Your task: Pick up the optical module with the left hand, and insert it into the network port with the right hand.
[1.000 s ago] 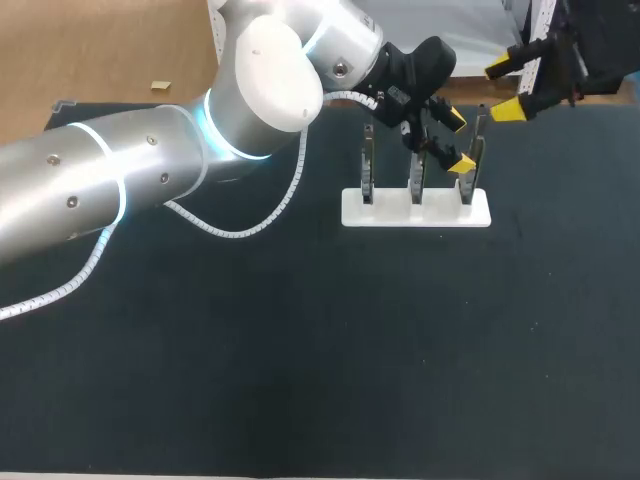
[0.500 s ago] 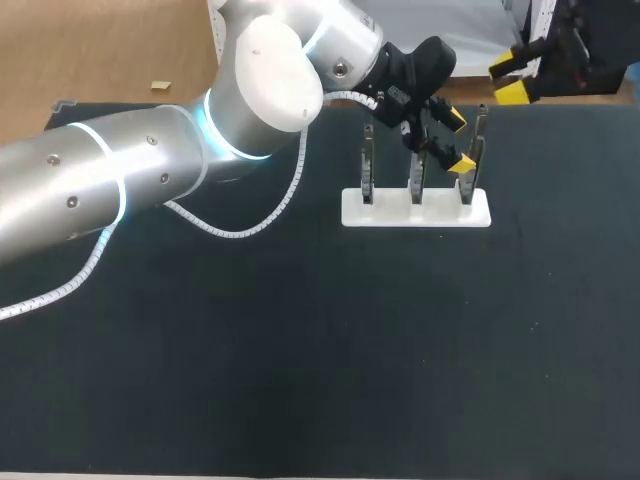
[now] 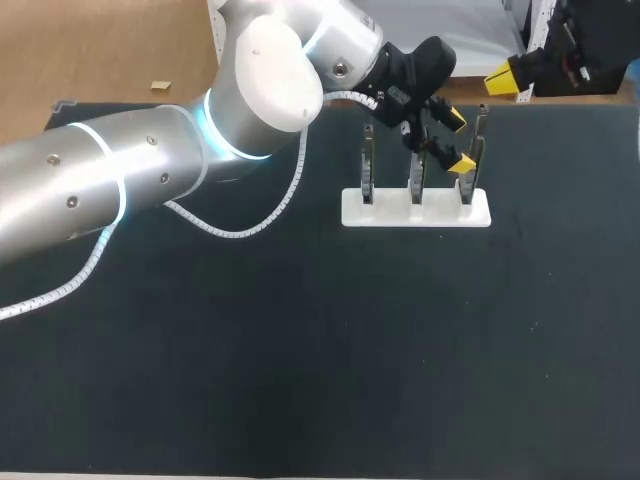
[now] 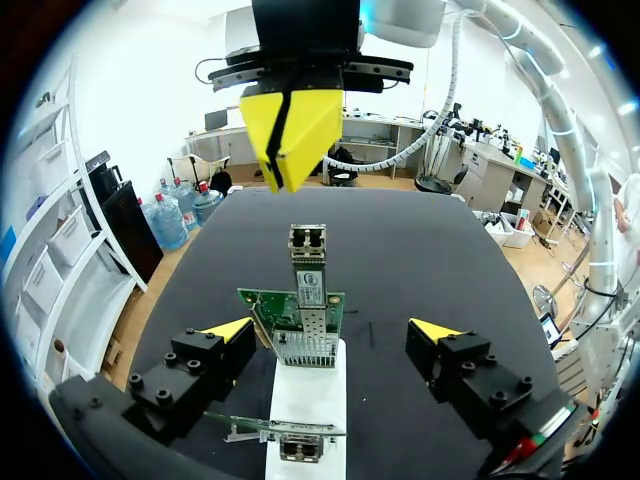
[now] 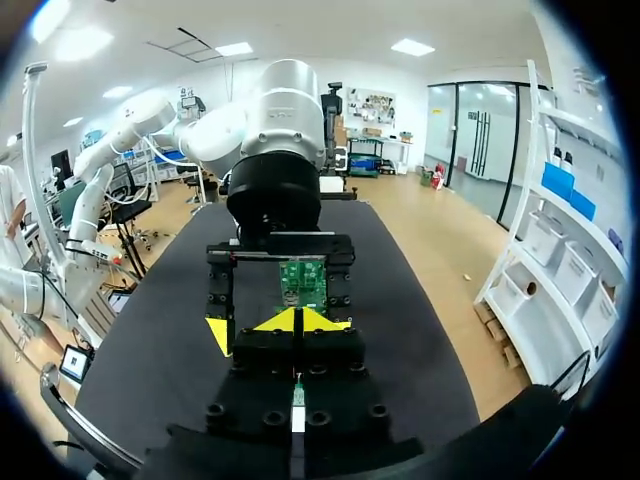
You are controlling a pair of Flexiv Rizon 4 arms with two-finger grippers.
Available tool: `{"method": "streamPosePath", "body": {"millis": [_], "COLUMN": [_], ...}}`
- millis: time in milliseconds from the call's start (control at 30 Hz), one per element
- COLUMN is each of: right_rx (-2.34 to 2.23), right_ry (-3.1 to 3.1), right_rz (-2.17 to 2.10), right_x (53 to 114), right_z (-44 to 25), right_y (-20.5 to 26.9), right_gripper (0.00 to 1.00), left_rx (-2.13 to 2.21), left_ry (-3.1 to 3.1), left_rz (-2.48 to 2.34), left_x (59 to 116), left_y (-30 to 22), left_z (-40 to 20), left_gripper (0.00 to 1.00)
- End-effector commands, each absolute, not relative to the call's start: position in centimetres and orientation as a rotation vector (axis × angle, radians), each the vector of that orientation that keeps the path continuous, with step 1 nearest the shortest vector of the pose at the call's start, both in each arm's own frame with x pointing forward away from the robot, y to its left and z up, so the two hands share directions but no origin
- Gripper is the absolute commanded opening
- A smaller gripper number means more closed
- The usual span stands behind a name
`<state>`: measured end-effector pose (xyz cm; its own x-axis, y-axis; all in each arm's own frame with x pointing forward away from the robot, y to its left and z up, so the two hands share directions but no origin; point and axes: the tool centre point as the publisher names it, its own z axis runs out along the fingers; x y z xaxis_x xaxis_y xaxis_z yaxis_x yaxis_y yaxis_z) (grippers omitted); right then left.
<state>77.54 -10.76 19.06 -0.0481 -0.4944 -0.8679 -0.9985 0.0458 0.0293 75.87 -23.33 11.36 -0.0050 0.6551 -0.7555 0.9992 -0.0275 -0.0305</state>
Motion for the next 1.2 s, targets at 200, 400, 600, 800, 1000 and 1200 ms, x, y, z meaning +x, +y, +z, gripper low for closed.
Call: {"method": "streamPosePath", "body": {"millis": [200,400,600,800,1000,1200], "right_rx": [-1.541,-1.544,-1.554,-1.559,-1.567,-1.574], "right_ry": [1.637,1.633,1.632,1.635,1.637,1.639], "right_rz": [0.919,0.928,0.925,0.929,0.936,0.946], "right_x": [77.64,77.64,77.65,77.46,77.21,76.93], "right_z": [18.59,18.49,18.55,18.53,18.48,18.32], "right_y": [-10.58,-10.40,-10.34,-10.31,-10.25,-10.06], "right_gripper": [0.00,0.00,0.00,0.00,0.00,0.00], "left_rx": [1.742,1.742,1.742,1.742,1.742,1.742], "left_ry": [1.717,1.717,1.717,1.717,1.717,1.717], "left_rz": [-0.825,-0.825,-0.825,-0.825,-0.825,-0.825], "left_x": [76.08,76.08,76.08,76.08,76.08,76.08], "left_y": [-23.46,-23.46,-23.46,-23.46,-23.46,-23.46], "left_z": [11.43,11.43,11.43,11.43,11.43,11.43], "left_gripper": [1.00,1.00,1.00,1.00,1.00,1.00]}}
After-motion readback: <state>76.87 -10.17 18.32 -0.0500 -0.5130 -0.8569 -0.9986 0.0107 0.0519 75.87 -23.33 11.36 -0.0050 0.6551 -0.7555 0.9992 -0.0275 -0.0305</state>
